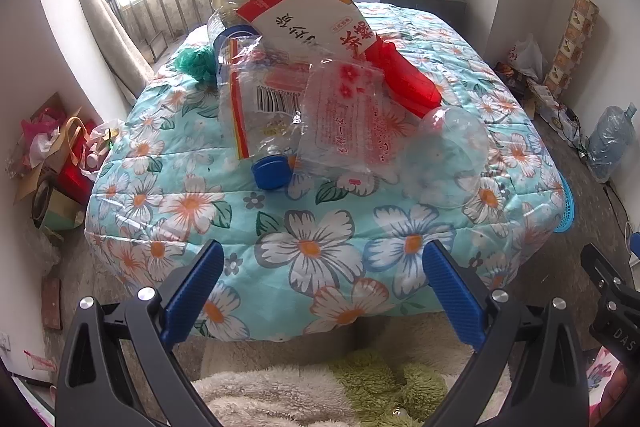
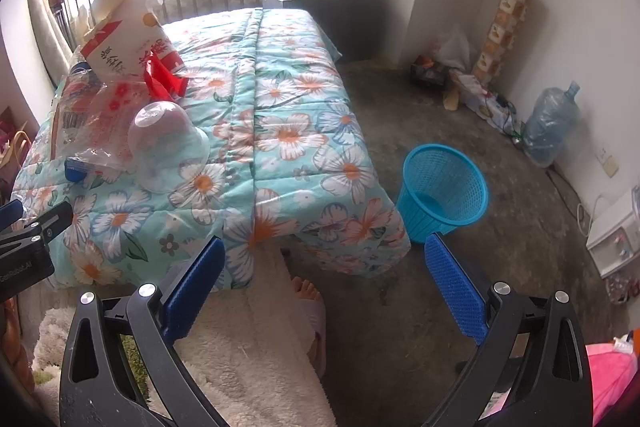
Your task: Collect trash
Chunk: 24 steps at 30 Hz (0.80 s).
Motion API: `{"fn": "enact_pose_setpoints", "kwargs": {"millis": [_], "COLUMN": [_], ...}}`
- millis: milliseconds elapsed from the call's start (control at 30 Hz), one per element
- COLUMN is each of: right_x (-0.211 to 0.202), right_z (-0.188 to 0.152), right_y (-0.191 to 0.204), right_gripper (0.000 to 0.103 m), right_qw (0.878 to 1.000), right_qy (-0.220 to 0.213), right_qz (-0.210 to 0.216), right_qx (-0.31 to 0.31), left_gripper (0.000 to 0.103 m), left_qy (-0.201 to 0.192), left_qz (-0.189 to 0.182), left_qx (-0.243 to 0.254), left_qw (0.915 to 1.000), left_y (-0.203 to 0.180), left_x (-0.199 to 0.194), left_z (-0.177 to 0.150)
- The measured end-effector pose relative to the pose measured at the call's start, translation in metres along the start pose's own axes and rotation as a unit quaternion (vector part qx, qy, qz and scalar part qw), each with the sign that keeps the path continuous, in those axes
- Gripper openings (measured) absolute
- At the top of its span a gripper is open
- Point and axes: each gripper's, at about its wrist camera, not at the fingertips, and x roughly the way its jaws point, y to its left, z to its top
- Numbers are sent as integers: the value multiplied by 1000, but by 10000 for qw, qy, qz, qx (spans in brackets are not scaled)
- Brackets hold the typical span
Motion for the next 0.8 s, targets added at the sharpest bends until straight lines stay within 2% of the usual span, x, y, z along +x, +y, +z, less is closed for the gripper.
{"fn": "enact_pose_setpoints", "kwargs": {"millis": [800], "right_x": [-1], "right_z": [0], "right_y": [-2], "right_gripper": [95], "right_qw": [10000], "right_qy": [-9], "right_qz": [14], "right_qx": [-12], "left_gripper": [97], "left_qy": [30], "left_qz": [-7], "left_qx": [-3], "left_qw": [10000], "left_y": [9], "left_x": [2], "left_z": [0]}}
